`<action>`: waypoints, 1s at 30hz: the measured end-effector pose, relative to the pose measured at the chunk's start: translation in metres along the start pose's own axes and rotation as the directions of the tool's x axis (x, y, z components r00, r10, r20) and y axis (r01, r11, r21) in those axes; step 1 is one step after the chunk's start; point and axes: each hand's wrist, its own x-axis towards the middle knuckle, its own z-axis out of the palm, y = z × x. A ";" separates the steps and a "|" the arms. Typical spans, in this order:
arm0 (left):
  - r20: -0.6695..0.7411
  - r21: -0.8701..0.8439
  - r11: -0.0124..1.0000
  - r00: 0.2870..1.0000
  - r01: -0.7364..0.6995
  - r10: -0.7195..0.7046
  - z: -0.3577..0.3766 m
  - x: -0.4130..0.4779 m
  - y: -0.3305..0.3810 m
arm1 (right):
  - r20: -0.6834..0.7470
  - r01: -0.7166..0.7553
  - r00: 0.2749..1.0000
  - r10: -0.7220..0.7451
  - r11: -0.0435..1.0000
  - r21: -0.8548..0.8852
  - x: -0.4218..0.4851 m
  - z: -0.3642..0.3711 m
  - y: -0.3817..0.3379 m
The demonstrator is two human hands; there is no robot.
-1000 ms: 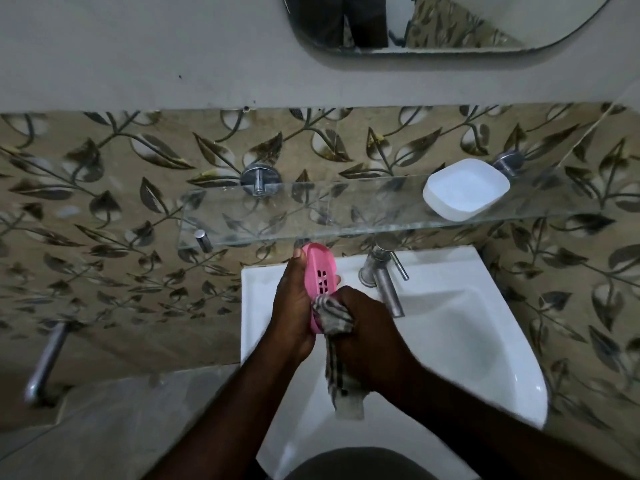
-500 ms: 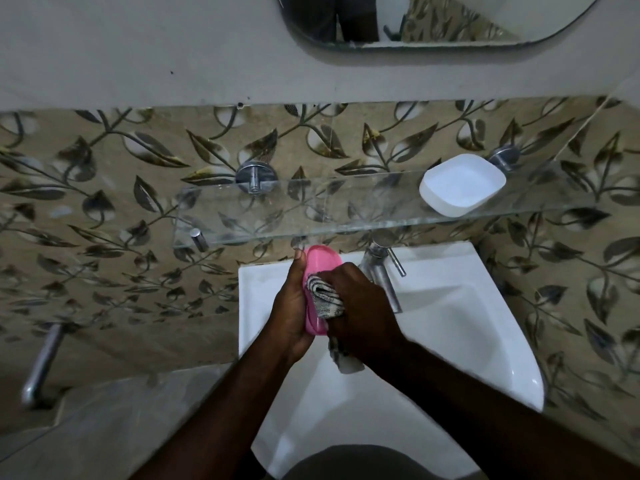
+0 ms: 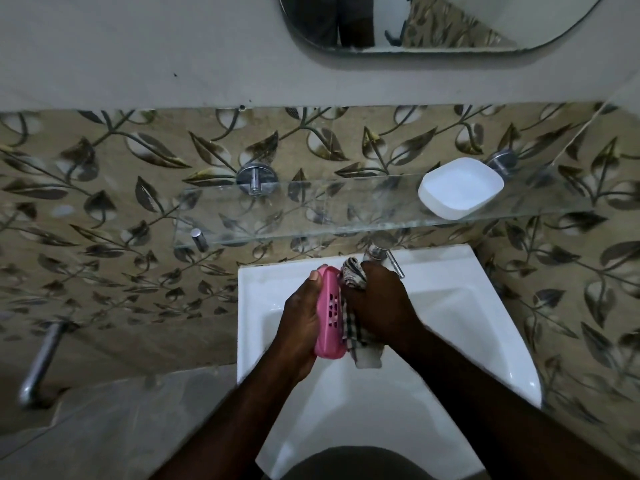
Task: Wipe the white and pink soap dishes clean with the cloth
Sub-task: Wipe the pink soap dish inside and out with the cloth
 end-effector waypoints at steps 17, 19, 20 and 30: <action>0.096 -0.056 0.988 0.986 0.145 -0.140 -0.002 0.001 0.006 | 0.059 0.375 0.926 -0.372 0.892 -0.254 -0.009 -0.013 -0.005; 0.054 0.007 0.995 0.994 0.097 -0.098 -0.001 0.002 0.009 | 0.041 0.228 0.974 -0.225 0.939 -0.259 -0.010 -0.012 -0.002; 0.035 0.040 0.996 0.996 0.075 -0.076 -0.002 0.003 0.007 | 0.051 0.172 0.985 -0.164 0.949 -0.265 -0.013 -0.009 -0.001; -0.010 -0.075 0.995 0.998 0.060 -0.061 -0.011 0.010 0.018 | 0.535 -0.340 0.840 0.090 0.855 0.391 -0.043 -0.006 -0.004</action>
